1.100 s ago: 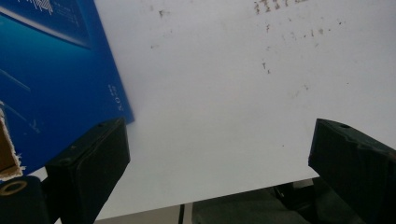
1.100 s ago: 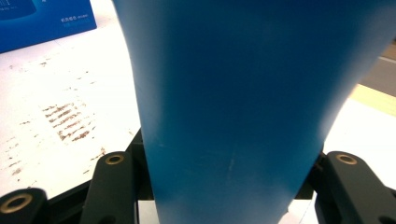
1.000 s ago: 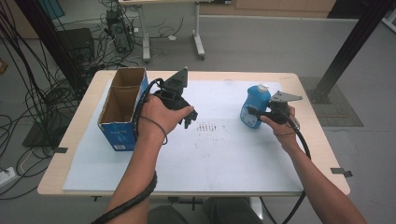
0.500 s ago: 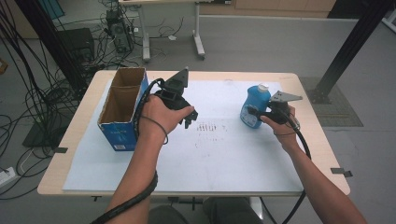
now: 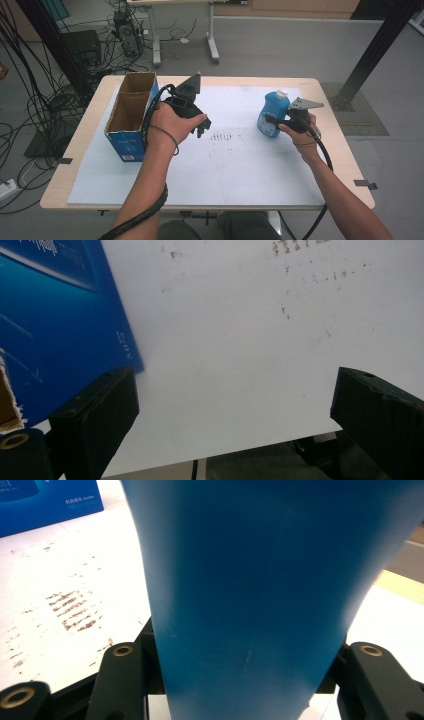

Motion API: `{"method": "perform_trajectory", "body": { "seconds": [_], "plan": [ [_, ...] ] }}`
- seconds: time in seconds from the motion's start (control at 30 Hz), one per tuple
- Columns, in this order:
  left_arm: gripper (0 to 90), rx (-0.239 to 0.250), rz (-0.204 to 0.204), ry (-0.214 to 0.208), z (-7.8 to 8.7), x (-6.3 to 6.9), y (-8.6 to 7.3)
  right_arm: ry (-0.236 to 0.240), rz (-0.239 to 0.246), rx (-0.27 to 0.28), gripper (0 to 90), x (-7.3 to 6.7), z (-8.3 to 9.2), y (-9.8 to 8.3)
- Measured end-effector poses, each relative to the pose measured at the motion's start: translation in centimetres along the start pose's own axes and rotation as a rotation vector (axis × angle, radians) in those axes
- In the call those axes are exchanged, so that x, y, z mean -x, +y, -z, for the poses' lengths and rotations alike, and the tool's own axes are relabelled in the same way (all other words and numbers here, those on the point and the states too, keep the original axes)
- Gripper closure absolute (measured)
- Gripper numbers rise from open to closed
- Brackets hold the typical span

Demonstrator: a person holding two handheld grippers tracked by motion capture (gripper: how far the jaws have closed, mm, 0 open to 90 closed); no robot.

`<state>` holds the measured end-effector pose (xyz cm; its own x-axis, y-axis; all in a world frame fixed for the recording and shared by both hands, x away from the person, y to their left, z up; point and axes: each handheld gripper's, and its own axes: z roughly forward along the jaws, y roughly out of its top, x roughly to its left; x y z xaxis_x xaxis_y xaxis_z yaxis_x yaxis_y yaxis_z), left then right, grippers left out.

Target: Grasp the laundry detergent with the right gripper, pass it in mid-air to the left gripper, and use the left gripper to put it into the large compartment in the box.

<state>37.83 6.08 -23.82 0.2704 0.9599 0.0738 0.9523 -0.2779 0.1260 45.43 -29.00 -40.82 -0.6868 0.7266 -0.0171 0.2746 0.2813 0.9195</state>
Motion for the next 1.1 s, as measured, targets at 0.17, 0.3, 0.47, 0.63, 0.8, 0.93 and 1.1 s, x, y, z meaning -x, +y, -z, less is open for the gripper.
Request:
{"method": "perform_trajectory", "body": {
  "seconds": [0.17, 0.3, 0.47, 0.63, 0.8, 0.93, 1.1],
  "plan": [
    [5.6, -0.002, 0.001, -0.002, 0.1, 0.0, -0.1, 0.001, -0.001, 0.000, 44.3, 0.0, 0.0, 0.0],
    [5.7, 0.001, 0.001, -0.003, 0.1, -0.1, -0.1, 0.001, -0.001, -0.001, 44.3, 0.0, 0.0, 0.0],
    [5.7, -0.005, -0.003, -0.010, 0.0, -0.1, 0.0, 0.003, -0.003, 0.000, 44.3, 0.1, 0.0, 0.0],
    [5.7, -0.009, -0.013, -0.009, 0.0, 0.0, 0.2, 0.004, -0.003, 0.000, 44.3, 0.1, 0.0, 0.0],
    [6.3, 0.005, -0.020, -0.012, 0.5, 0.0, 0.1, 0.003, -0.007, -0.008, 44.3, 0.1, 0.0, 0.1],
    [6.2, 0.005, -0.029, -0.012, 0.9, -0.2, 0.1, 0.010, -0.021, -0.017, 44.3, 0.2, 0.2, 0.3],
    [6.0, -0.001, -0.054, -0.017, 1.5, -0.3, 0.1, 0.024, -0.028, -0.019, 44.3, 0.2, 0.9, 1.3]
  ]
}}
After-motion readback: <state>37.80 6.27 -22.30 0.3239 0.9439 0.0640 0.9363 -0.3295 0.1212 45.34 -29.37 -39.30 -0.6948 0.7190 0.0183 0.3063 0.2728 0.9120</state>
